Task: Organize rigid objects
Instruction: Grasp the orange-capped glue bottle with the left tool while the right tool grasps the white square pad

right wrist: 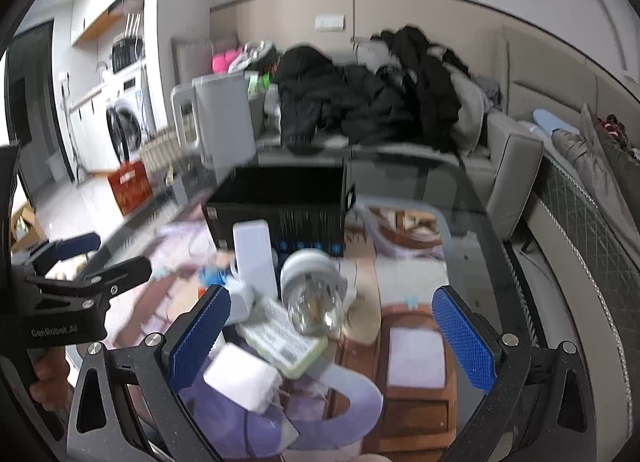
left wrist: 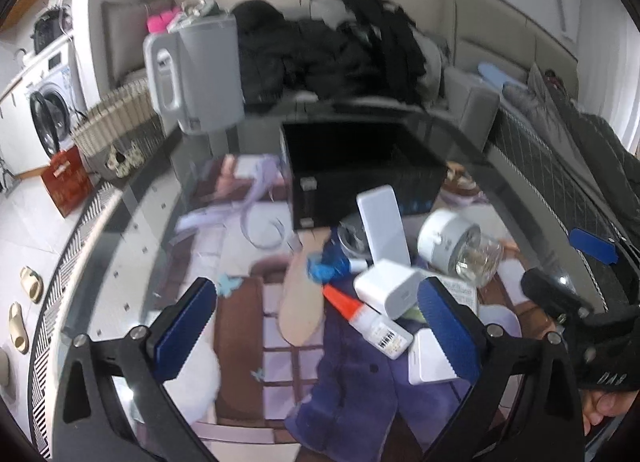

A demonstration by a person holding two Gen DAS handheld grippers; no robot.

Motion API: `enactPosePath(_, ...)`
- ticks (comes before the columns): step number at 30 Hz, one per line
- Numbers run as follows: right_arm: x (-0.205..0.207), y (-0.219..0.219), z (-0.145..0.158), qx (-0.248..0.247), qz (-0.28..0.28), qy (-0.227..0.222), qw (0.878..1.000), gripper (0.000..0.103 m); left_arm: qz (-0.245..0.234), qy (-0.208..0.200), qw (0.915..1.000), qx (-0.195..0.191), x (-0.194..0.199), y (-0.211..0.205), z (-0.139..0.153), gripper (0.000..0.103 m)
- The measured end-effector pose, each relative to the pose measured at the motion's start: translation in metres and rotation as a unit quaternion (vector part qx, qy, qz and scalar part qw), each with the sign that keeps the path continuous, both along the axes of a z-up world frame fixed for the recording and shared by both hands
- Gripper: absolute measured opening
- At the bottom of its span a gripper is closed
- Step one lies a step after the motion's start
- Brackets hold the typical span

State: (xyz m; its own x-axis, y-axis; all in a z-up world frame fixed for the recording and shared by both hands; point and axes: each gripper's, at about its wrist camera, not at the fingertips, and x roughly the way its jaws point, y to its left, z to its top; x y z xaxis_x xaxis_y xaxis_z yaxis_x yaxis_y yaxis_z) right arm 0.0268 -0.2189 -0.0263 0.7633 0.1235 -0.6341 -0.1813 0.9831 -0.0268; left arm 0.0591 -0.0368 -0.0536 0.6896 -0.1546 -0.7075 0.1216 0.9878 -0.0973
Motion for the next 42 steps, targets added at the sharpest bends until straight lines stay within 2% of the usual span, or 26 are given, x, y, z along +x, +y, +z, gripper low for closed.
enactPosePath(4, 0.012, 0.006, -0.018, -0.015, 0.025, 0.036, 0.999, 0.103, -0.025, 0.037, 0.999, 0.009, 0.009, -0.014, -0.012, 0.094)
enactPosePath(7, 0.016, 0.009, -0.031, -0.019, 0.043, 0.061, 0.997, 0.103, -0.037, 0.059, 0.9973, 0.023, 0.015, -0.025, -0.023, 0.094)
enactPosePath(11, 0.02, 0.006, -0.041, -0.023, 0.048, 0.08, 0.995, 0.103, -0.039, 0.088, 0.9947, 0.036, 0.024, -0.03, -0.04, 0.084)
enactPosePath(13, 0.021, 0.006, -0.046, -0.025, 0.049, 0.092, 0.994, 0.103, -0.041, 0.101, 0.9933, 0.039, 0.027, -0.031, -0.045, 0.083)
enactPosePath(15, 0.025, 0.006, -0.053, -0.025, 0.053, 0.109, 0.992, 0.103, -0.044, 0.104, 0.9929, 0.039, 0.027, -0.032, -0.046, 0.077)
enactPosePath(17, 0.026, 0.011, -0.056, -0.017, 0.068, 0.122, 0.99, 0.103, -0.054, 0.104, 0.9921, 0.046, 0.022, -0.033, -0.046, 0.061)
enactPosePath(19, 0.023, 0.018, -0.058, -0.022, 0.085, 0.125, 0.988, 0.103, -0.062, 0.109, 0.991, 0.047, 0.017, -0.032, -0.046, 0.051)
enactPosePath(24, 0.018, 0.032, -0.062, -0.01, 0.124, 0.138, 0.983, 0.103, -0.059, 0.109, 0.9908, 0.054, 0.012, -0.016, -0.046, 0.034)
enactPosePath(26, 0.018, 0.04, -0.063, -0.014, 0.137, 0.141, 0.98, 0.103, -0.058, 0.111, 0.9909, 0.048, 0.008, -0.007, -0.045, 0.023)
enactPosePath(28, 0.017, 0.049, -0.066, -0.017, 0.149, 0.146, 0.978, 0.101, -0.059, 0.115, 0.9906, 0.045, 0.005, 0.0, -0.047, 0.02)
enactPosePath(33, 0.023, 0.057, -0.075, -0.01, 0.167, 0.169, 0.971, 0.09, -0.062, 0.118, 0.9901, 0.043, -0.001, 0.011, -0.048, 0.019)
enactPosePath(40, 0.016, 0.072, -0.077, -0.032, 0.188, 0.163, 0.968, 0.081, -0.079, 0.122, 0.9885, 0.04, -0.007, 0.012, -0.048, 0.02)
enactPosePath(42, 0.016, 0.071, -0.078, -0.022, 0.197, 0.171, 0.965, 0.079, -0.081, 0.126, 0.9881, 0.035, -0.008, 0.014, -0.047, 0.02)
